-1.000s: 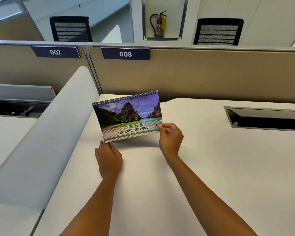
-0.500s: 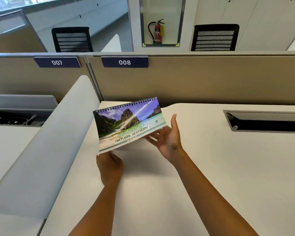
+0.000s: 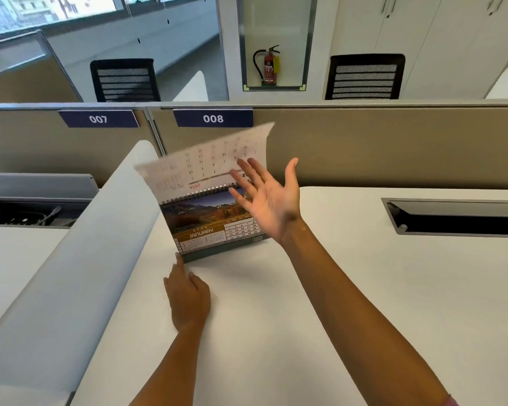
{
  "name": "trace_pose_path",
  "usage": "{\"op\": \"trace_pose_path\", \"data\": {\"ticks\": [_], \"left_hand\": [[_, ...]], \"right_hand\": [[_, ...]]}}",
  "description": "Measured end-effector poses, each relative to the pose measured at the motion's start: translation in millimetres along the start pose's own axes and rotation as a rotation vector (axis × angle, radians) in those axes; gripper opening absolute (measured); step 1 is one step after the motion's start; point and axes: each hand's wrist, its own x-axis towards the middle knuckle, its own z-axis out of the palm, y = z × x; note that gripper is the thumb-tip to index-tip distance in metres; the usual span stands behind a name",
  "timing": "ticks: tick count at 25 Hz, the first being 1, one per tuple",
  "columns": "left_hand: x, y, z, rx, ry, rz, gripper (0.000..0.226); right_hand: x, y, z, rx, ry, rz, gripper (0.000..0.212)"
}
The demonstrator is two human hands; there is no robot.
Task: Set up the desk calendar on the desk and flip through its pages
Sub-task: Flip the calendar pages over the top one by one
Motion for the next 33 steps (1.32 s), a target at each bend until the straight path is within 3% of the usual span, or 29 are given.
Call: {"op": "trace_pose_path", "data": {"ticks": [5, 8, 12, 14, 17, 21, 24, 28, 33], "left_hand": [[1.2, -3.5, 2.9, 0.011, 0.005, -0.021, 0.056], [1.9, -3.0, 2.8, 0.01, 0.001, -0.03, 0.056], [1.1, -1.6, 2.2, 0.011, 0.002, -0.021, 0.056], [1.2, -1.6, 1.5, 0.008, 0.0, -0.013, 0.056], [0.9, -1.0, 1.8, 0.013, 0.009, -0.011, 0.055], [1.3, -0.8, 1.7, 0.017, 0.022, -0.005, 0.055], [0.5, -0.2, 1.7, 0.024, 0.029, 0.004, 0.055], [0.5, 0.8, 1.5, 0.027, 0.018, -0.025, 0.055], [1.3, 1.4, 1.8, 0.048, -0.006, -0.079, 0.057]], "right_hand": [[16.9, -6.6, -2.8, -0.101, 0.092, -0.052, 0.08], [13.6, -1.0, -28.6, -0.177, 0.224, -0.158, 0.062], [-2.9, 30.1, -68.0, -0.628, 0.542, -0.25, 0.031], [-8.7, 48.5, -85.9, -0.863, 0.577, -0.186, 0.041], [-12.3, 66.9, -101.0, -1.019, 0.53, -0.059, 0.063], [-18.2, 78.5, -101.0, -1.103, 0.472, -0.126, 0.066], [-21.5, 83.3, -96.6, -1.158, 0.559, -0.156, 0.063], [-27.4, 81.4, -93.1, -1.105, 0.72, -0.275, 0.044], [-32.6, 72.5, -96.6, -1.023, 0.728, -0.304, 0.026]]}}
